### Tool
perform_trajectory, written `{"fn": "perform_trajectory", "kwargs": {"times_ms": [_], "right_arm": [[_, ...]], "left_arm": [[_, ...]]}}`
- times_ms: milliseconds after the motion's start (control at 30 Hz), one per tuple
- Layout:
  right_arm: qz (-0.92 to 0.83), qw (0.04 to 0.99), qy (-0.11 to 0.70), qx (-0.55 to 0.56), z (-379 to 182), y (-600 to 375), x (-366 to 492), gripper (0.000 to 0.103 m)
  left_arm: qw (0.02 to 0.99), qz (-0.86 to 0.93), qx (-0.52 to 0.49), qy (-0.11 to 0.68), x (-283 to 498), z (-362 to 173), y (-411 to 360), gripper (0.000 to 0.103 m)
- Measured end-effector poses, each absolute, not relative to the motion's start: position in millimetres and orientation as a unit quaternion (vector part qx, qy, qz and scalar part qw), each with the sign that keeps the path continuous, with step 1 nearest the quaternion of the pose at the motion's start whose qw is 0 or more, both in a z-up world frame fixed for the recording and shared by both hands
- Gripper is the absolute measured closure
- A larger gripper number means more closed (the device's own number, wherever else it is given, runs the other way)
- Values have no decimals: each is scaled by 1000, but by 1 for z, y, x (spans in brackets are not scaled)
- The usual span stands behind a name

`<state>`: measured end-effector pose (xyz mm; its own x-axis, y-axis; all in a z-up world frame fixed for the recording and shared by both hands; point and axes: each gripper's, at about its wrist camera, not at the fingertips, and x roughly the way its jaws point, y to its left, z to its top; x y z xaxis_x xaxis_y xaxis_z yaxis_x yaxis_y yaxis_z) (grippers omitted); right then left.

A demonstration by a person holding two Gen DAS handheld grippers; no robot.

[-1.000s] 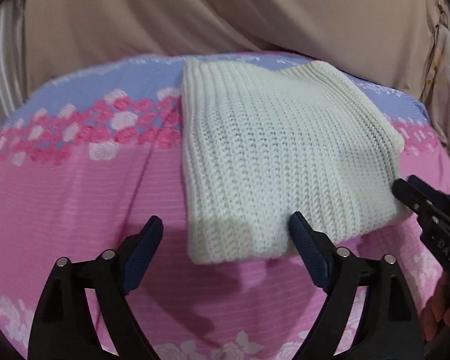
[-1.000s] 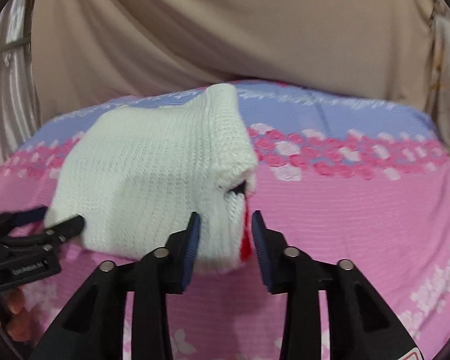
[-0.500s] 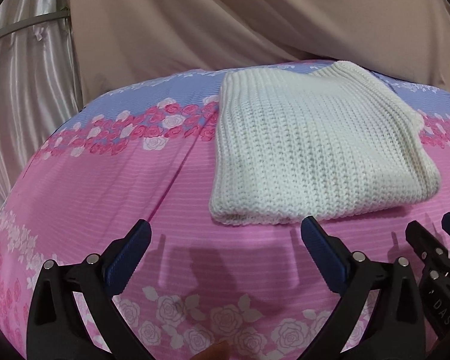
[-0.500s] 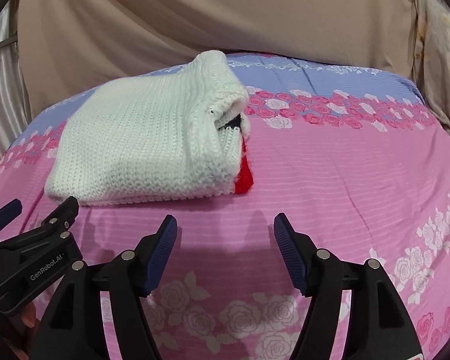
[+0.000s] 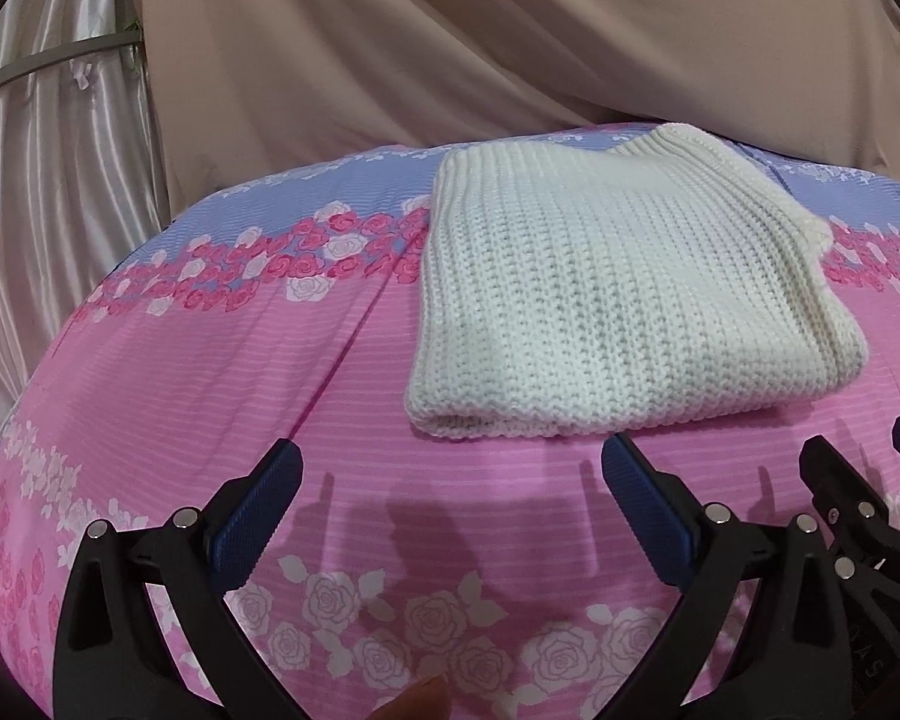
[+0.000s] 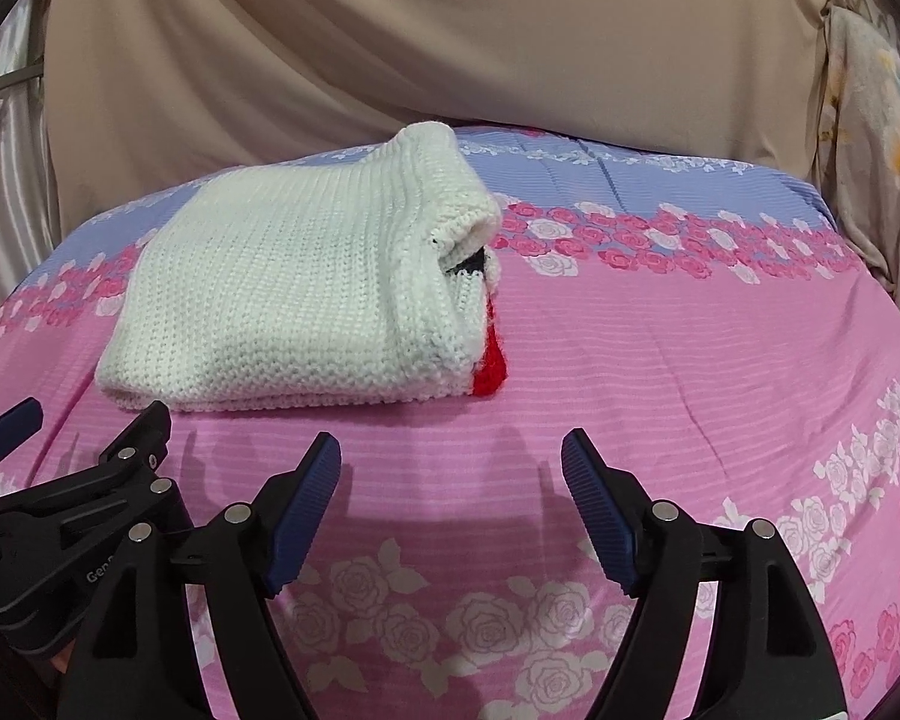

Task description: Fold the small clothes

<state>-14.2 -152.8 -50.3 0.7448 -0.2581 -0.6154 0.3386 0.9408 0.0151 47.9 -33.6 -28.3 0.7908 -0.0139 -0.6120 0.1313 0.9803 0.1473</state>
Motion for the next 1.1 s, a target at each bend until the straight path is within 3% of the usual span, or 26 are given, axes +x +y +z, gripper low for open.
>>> {"fn": "perform_trajectory", "kwargs": {"times_ms": [1100], "right_arm": [[-167, 930, 321, 64, -50, -151, -16, 29]], "left_arm": [[934, -38, 88, 343, 48, -34, -38, 5]]}}
